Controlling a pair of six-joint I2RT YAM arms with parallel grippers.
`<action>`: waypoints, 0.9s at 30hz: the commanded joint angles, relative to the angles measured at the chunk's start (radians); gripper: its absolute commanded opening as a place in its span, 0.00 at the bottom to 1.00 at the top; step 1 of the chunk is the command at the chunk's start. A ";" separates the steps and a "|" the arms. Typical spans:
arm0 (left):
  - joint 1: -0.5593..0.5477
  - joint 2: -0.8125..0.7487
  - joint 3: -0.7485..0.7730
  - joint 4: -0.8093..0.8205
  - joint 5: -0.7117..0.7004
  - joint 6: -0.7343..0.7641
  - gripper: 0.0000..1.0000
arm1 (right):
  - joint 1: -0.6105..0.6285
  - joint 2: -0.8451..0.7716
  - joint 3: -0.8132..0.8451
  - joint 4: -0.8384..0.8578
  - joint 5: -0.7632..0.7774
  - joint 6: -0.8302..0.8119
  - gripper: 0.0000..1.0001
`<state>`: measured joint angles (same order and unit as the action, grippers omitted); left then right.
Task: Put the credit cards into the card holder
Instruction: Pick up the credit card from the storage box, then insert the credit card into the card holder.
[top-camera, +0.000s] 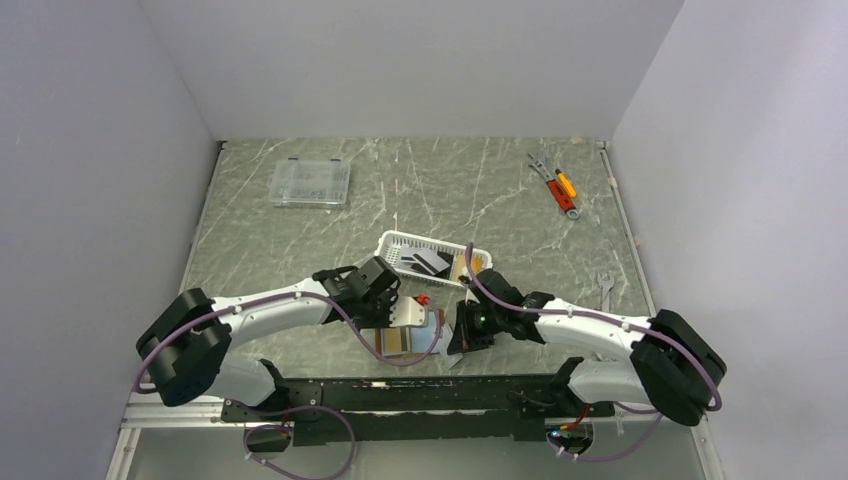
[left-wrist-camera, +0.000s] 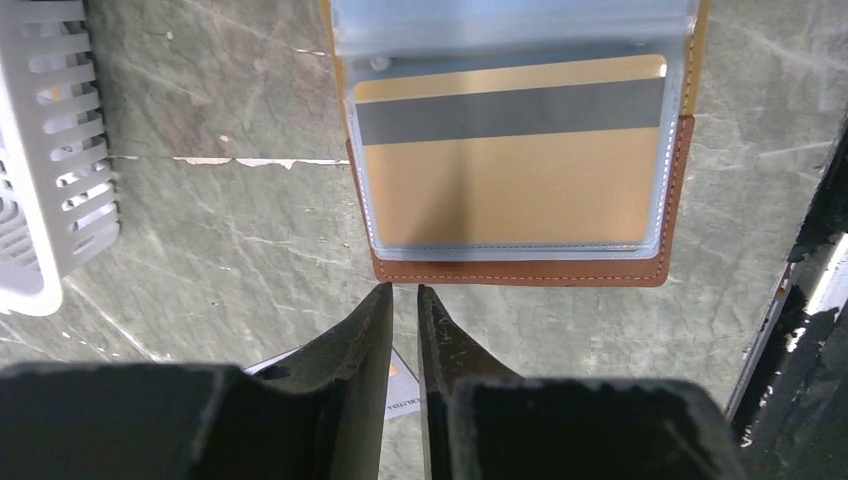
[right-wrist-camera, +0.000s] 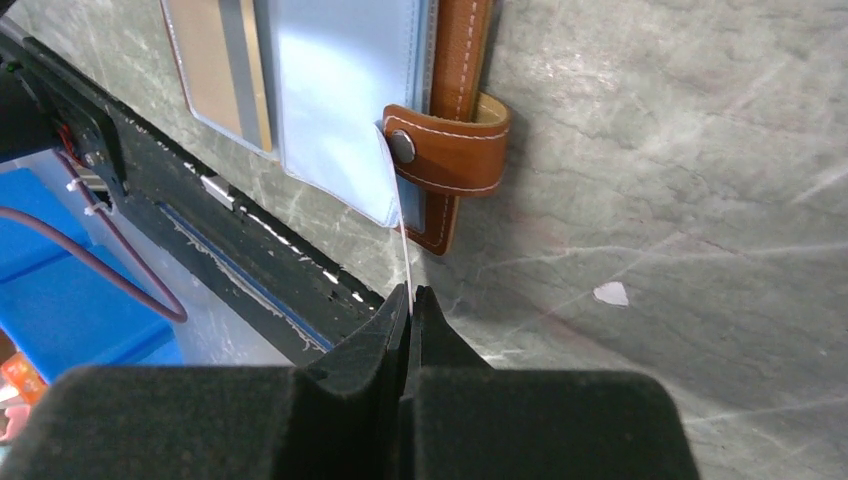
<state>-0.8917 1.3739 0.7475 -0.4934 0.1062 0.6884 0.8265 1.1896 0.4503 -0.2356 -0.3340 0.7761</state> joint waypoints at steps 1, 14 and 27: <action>-0.013 0.010 -0.021 0.036 -0.022 0.017 0.20 | 0.005 0.058 0.031 0.005 -0.033 -0.009 0.00; -0.020 -0.034 0.040 -0.013 0.033 0.026 0.16 | 0.003 0.172 0.099 0.101 -0.111 -0.026 0.00; -0.020 0.075 0.198 0.065 0.181 -0.065 0.16 | -0.017 0.239 0.086 0.224 -0.208 -0.019 0.00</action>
<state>-0.9070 1.3949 0.9180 -0.4999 0.2157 0.6678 0.8230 1.4380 0.5491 -0.0669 -0.5171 0.7551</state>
